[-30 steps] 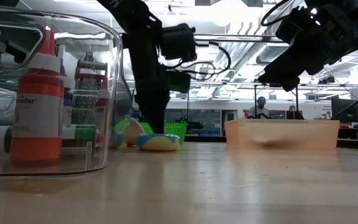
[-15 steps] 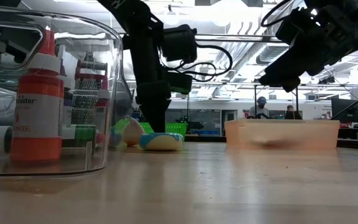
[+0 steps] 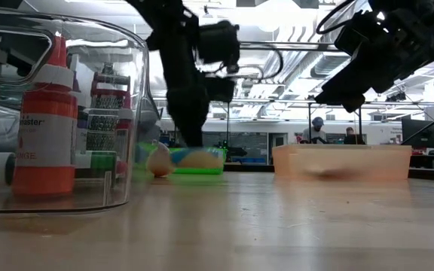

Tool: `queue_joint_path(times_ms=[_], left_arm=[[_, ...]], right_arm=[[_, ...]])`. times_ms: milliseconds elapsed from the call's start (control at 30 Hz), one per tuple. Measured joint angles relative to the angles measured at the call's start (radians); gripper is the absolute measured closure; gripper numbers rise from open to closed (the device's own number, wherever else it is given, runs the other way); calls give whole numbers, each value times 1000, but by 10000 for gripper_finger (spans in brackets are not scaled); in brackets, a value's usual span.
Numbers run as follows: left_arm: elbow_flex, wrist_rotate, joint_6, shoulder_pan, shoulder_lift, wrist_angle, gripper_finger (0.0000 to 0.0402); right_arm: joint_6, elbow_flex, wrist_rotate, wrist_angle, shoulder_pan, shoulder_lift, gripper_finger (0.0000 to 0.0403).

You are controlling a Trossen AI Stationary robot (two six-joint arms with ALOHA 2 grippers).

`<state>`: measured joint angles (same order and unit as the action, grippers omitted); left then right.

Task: Pick & Place Food Item
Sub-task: Put the bottom blue donut into the green bin

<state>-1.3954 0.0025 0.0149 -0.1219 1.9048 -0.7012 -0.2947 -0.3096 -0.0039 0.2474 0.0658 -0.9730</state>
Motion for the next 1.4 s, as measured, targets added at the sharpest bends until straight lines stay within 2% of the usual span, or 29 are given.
queue_joint_path(times_ms=[167,333,533,733,900,1067,1267,1400], left_arm=[[-98,0,69,-16,-11,-72,271],[-168,-5,132,-86,-14,-110,271],[-173,-8,194,-223,-45,-123,271],[-173,-5,196,-373,-53,-100,271],[-173,-5,206,-456,-52,-89,271],[-173,2,206,-493,-49,-71,271],[-175,34,210,-490,-29,-33,271],[-174,16,232,-489,7,-24,271]], right_arm=[[0,0,1,-7,0,0,261],[0,0,-2,-9,0,0,261],[-26,0,-5,-13,0,0,261],[-26,0,-4,-12,0,0,261],[-24,0,-3,-12,0,0,261],[-23,0,0,-11,0,0,261],[-23,0,1,-12,0,0,261],[-24,0,-2,-12,0,0,261]])
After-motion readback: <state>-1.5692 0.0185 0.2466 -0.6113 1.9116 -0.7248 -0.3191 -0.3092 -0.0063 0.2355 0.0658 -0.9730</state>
